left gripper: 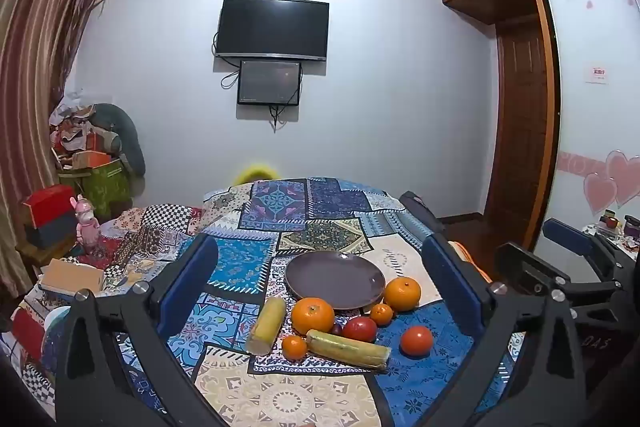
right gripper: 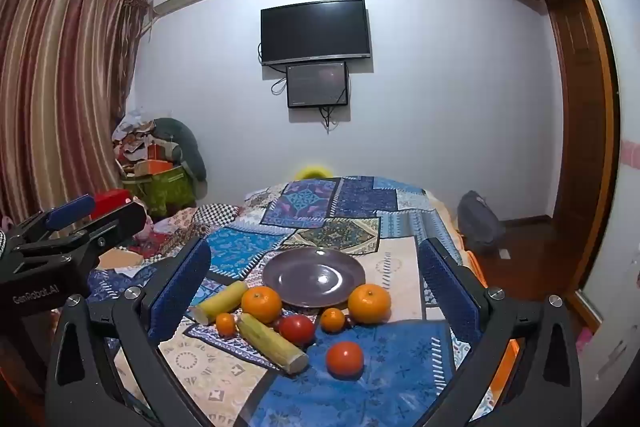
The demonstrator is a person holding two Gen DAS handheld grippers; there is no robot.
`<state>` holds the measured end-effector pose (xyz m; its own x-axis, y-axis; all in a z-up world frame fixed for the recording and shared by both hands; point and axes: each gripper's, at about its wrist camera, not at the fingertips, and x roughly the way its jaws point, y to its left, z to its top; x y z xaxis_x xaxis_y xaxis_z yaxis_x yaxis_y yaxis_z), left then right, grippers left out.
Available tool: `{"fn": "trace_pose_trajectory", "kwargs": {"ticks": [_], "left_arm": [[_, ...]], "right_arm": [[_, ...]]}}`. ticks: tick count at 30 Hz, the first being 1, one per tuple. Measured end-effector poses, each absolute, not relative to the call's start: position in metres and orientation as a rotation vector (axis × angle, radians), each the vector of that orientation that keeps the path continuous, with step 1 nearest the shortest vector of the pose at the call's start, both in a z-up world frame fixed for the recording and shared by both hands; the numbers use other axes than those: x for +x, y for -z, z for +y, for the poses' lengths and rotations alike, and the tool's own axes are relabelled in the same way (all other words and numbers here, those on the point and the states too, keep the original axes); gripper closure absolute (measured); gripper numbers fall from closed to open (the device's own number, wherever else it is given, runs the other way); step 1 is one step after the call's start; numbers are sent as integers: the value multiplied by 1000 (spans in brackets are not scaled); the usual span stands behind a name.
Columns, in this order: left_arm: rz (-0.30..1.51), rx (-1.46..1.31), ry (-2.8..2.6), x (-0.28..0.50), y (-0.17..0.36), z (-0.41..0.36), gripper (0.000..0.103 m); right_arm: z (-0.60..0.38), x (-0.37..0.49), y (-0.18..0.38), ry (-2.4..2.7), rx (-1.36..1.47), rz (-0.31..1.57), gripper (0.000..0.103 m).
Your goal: Organize fruits
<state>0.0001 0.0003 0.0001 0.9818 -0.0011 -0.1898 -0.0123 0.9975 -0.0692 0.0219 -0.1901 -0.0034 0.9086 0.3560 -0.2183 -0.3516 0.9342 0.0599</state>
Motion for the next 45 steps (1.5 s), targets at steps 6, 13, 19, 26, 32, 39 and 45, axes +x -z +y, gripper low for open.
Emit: {"fn": "trace_pose_trajectory", "kwargs": {"ticks": [6,13,19,26,32,39,45], "left_arm": [[195,-76,-10,2,-1,8,0],[189,-40,-12,-3,0,-6,0],[184,-38,-18,-3,1,-6,0],[185,-43,-14,-3,1,-6,0],[185,-42,-13,-3,0,-6,0],[180,-44,-10,-4,0,-6,0],[176,-38,-13,-5,0,-7,0]], "right_arm": [[-189,20,3,-359,22,222,0],[-192,19,4,-366,30,209,0],[-192,18,3,-366,30,199,0],[-192,17,3,-366,30,196,0],[-191,16,2,-362,28,193,0],[-192,16,2,-363,30,191,0],[-192,15,2,-359,29,188,0]]}}
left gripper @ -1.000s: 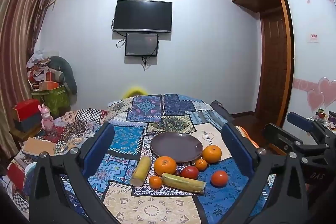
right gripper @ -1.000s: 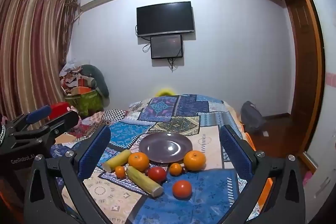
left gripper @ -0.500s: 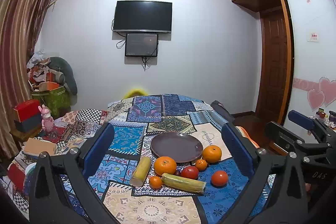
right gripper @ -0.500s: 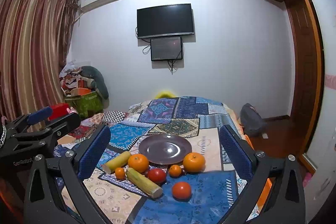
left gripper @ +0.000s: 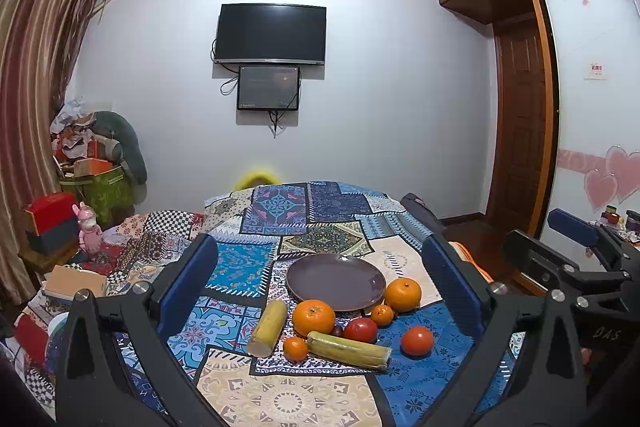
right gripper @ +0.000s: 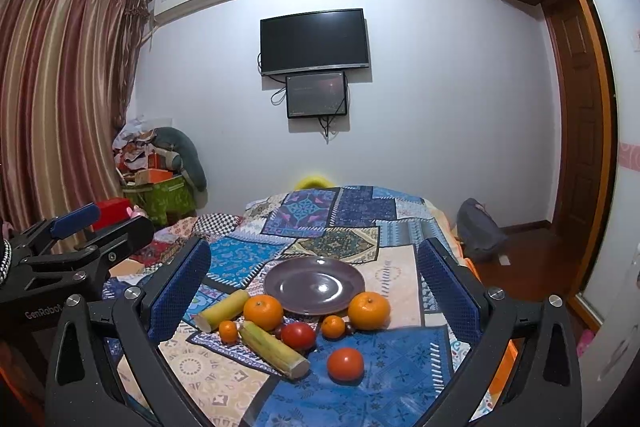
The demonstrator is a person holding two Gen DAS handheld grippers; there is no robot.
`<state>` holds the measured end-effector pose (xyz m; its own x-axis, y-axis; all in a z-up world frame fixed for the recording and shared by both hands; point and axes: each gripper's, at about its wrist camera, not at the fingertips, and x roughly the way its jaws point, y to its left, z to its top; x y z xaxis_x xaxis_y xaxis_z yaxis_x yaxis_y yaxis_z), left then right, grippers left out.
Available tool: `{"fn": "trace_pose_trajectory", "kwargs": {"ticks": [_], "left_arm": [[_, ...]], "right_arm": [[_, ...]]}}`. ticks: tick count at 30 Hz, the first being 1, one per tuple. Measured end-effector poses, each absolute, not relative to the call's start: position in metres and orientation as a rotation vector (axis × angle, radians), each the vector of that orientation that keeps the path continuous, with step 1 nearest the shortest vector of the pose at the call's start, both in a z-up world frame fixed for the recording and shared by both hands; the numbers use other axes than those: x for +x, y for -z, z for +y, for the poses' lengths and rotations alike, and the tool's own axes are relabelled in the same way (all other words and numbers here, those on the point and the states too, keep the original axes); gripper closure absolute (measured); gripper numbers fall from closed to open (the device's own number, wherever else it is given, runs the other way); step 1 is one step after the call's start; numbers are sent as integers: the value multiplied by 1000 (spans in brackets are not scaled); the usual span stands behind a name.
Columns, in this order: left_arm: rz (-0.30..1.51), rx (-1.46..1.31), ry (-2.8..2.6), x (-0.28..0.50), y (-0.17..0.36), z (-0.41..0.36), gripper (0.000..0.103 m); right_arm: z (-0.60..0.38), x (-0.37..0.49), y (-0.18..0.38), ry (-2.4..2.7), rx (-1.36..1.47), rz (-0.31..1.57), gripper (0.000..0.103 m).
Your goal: Organize fruits
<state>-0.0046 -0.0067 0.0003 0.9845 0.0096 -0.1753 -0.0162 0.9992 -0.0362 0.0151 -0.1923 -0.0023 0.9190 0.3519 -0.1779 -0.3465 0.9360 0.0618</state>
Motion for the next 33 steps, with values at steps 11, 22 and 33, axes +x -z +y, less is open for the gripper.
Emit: {"fn": "trace_pose_trajectory", "kwargs": {"ticks": [11,22,33], "left_arm": [[175,-36,-13,-5,-1,-7,0],[171,-28,-13,-6,-1,-9,0],[169,-28,-13,-6,-1,-9,0]], "right_arm": [[-192,15,2,-358,30,184,0],[-192,14,1,-357,32,184,0],[-192,14,1,-361,35,184,0]]}}
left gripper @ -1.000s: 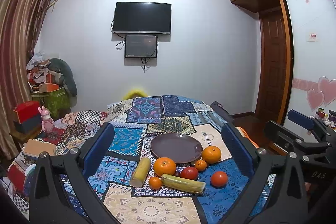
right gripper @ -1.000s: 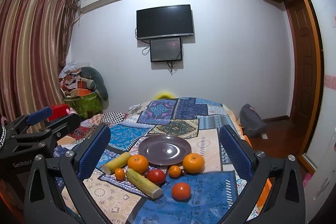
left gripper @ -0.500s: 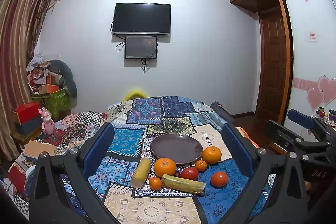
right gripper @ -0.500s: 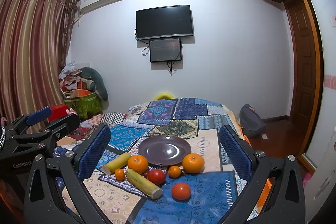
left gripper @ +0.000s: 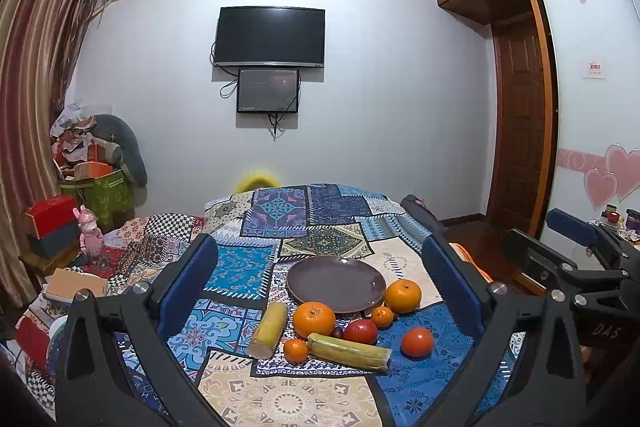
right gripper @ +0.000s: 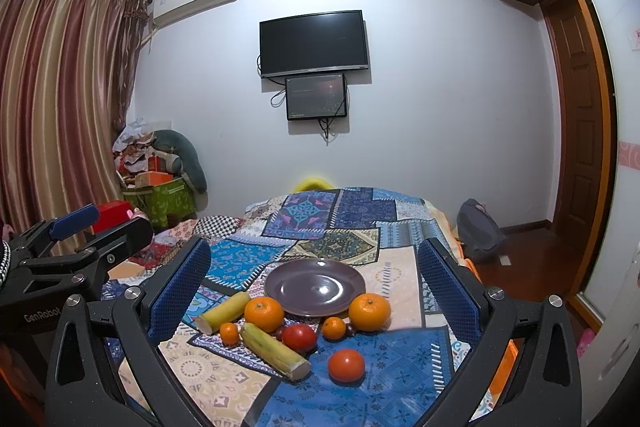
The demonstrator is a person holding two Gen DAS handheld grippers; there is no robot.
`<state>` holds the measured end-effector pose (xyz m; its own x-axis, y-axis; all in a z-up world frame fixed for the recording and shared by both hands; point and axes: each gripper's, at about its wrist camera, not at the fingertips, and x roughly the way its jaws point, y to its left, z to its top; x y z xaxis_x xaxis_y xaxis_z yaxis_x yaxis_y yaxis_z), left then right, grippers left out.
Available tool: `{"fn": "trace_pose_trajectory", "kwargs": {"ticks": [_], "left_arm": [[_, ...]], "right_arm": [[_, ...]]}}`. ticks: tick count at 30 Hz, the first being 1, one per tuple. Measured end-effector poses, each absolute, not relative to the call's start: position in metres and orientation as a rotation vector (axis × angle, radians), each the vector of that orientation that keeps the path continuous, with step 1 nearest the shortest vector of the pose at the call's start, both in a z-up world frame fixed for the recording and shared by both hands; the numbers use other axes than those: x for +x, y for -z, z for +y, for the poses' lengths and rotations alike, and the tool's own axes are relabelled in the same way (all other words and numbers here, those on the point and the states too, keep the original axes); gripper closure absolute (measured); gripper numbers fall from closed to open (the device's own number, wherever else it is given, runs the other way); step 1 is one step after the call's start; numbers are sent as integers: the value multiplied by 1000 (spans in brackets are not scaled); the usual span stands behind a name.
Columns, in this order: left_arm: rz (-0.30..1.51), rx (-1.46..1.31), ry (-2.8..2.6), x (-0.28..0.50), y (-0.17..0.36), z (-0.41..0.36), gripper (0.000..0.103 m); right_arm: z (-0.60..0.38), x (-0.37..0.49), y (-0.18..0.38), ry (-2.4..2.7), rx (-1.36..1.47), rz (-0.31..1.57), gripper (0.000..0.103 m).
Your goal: Organize fruits
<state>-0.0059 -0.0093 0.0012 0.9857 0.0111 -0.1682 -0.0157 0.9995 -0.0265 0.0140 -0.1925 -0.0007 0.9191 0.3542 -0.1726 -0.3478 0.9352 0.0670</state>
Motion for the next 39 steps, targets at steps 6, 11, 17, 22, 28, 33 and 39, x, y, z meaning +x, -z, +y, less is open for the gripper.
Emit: {"fn": "trace_pose_trajectory", "kwargs": {"ticks": [6,11,17,22,28,33,39], "left_arm": [[176,-31,3,-4,-1,-10,0],[184,-33,14,-2,1,-11,1],[232,-25,29,11,10,-13,16],[302,-24,42,31,22,-13,34],[393,-21,54,63,41,-11,41],[475,-30,66,93,58,-7,41],[555,-21,75,127,75,-3,41]], "right_arm": [[-193,17,2,-379,41,192,0],[-195,24,7,-377,50,217,0],[-199,37,15,-378,50,257,6],[-205,54,25,-364,34,312,19],[-214,80,41,-360,24,404,33],[-221,101,53,-369,24,470,39],[-228,127,62,-369,28,530,40]]}}
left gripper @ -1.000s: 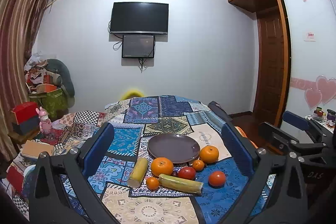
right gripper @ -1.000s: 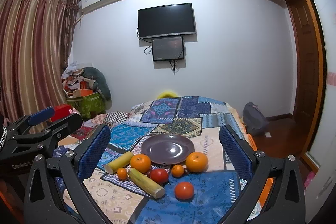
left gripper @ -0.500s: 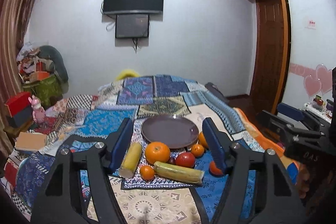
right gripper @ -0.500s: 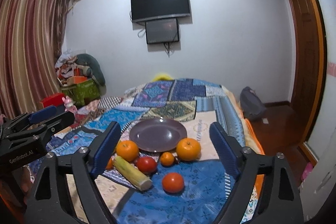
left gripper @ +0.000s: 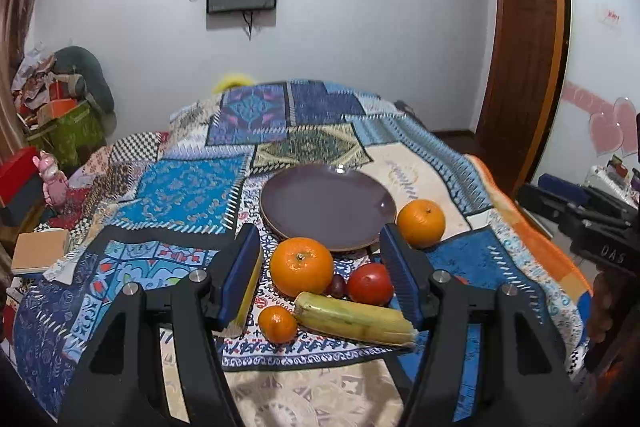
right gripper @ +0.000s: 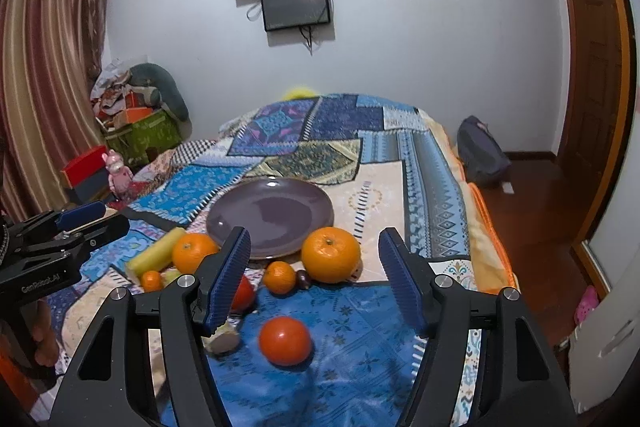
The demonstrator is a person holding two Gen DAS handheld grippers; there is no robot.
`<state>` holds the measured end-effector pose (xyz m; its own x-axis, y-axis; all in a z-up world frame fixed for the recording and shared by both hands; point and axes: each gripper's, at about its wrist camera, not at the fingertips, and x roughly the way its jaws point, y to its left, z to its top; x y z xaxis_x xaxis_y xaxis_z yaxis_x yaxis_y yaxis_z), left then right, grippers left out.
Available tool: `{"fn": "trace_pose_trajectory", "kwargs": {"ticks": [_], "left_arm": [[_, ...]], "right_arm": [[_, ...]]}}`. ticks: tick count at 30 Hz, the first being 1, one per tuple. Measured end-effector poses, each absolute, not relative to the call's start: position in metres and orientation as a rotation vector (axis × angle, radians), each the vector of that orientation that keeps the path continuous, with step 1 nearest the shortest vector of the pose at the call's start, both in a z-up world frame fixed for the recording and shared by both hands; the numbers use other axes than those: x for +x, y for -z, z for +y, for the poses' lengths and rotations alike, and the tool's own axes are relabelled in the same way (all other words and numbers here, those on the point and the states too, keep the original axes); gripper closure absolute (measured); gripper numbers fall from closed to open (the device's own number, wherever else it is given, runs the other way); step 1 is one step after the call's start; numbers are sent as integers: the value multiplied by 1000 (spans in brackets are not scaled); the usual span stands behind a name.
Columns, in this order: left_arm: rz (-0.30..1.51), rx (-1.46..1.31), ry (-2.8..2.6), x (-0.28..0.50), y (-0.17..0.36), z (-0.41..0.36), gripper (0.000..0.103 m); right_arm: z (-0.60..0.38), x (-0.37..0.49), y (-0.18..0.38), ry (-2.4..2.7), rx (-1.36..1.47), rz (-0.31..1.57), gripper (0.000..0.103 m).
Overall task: Organize fruits
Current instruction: 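Move left gripper to the front large orange while right gripper approaches the orange beside the plate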
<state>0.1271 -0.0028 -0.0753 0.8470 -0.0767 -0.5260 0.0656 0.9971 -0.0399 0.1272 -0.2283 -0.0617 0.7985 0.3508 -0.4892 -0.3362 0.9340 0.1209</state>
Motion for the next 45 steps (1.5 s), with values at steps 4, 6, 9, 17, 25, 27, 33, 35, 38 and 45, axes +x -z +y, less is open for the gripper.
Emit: {"fn": "trace_pose_trajectory", "kwargs": {"ticks": [4,6,9,17,25,27,33,35,38,45], "left_arm": [[610,-10,84,153,86,-1,41],[630,-12,86,164,90,1,41],[659,-14,84,177,97,3,41],[740,-34,100,201,117,6,41],[822,-55,102,220,143,9,41],[835,-58,109,223,146,8,41],[863,-69,107,231,152,11,41],[871,-68,105,233,153,12,41],[899,-53,95,237,156,12,41],[978,-98,130,248,167,20,36]], "right_arm": [[-230,147,64,-371,26,550,40],[-232,155,63,-374,29,555,40],[-233,169,63,-377,30,563,39],[-231,189,86,-395,37,633,39],[-228,208,110,-406,33,720,39],[-229,211,115,-405,33,736,39],[-222,218,124,-419,9,779,39],[-219,221,126,-420,-2,787,39],[-215,225,130,-427,-8,805,39],[-211,231,141,-441,-7,845,39]]}}
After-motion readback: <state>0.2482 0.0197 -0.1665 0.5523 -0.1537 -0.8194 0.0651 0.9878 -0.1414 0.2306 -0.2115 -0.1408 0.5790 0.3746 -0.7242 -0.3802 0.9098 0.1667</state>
